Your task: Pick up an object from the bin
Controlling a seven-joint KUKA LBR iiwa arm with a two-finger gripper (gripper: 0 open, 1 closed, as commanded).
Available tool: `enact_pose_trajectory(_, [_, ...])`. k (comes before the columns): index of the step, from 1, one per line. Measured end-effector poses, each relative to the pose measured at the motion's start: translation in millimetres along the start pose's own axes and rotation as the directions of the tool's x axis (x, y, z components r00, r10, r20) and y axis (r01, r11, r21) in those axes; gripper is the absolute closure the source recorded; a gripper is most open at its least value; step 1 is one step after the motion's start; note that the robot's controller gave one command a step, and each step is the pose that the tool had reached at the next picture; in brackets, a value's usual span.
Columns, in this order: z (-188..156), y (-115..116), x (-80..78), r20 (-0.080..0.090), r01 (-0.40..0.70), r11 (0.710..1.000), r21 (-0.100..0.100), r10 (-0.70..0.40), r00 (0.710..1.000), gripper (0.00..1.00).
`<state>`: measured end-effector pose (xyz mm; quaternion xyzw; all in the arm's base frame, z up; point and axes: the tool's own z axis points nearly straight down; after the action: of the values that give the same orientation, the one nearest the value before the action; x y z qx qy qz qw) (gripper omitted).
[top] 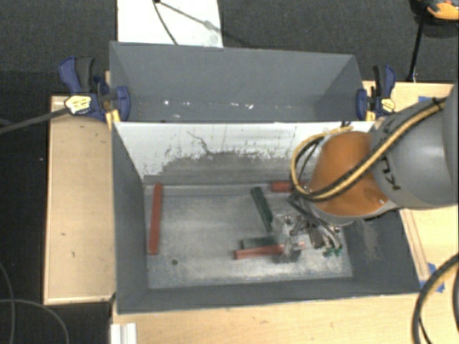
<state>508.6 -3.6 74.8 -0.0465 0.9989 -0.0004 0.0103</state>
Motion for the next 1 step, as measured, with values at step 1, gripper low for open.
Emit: enact_pose_trajectory(1, [0.0, 0.0, -0.1, 0.000, 0.001, 1.000, 0.000, -0.001, 1.000, 1.00])
